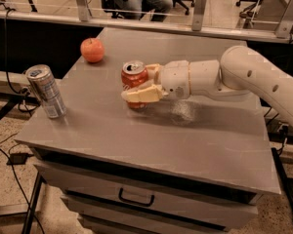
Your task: Knock coke can over
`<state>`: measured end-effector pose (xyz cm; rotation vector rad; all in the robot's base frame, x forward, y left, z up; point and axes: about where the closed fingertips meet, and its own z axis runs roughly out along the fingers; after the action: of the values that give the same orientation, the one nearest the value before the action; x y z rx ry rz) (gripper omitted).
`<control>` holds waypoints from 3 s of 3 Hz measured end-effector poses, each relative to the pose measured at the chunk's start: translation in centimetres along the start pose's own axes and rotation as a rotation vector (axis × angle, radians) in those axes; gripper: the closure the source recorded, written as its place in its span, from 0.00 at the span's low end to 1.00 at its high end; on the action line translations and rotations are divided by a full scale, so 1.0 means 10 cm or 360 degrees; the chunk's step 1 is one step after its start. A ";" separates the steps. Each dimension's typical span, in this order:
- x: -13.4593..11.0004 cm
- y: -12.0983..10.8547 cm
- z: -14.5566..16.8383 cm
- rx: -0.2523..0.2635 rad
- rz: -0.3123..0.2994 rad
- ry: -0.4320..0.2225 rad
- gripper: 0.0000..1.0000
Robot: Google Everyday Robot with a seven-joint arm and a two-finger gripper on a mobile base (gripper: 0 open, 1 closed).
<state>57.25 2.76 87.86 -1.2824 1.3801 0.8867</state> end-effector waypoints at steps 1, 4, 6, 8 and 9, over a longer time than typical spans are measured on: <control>-0.15 -0.02 0.03 -0.0020 -0.0002 0.0097 0.94; -1.33 -0.67 -0.31 0.0148 -0.0208 0.0891 1.00; -1.39 -0.81 -0.39 0.0214 -0.0166 0.1072 1.00; -0.84 -1.03 -0.54 0.0275 -0.0063 0.1601 1.00; -0.51 -1.15 -0.67 0.0308 0.0008 0.1838 1.00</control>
Offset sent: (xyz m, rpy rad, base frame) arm 0.0356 0.0253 0.1245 -0.5111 -0.0271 -0.0600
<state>66.84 -4.31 95.60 -1.7050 2.2516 -0.0987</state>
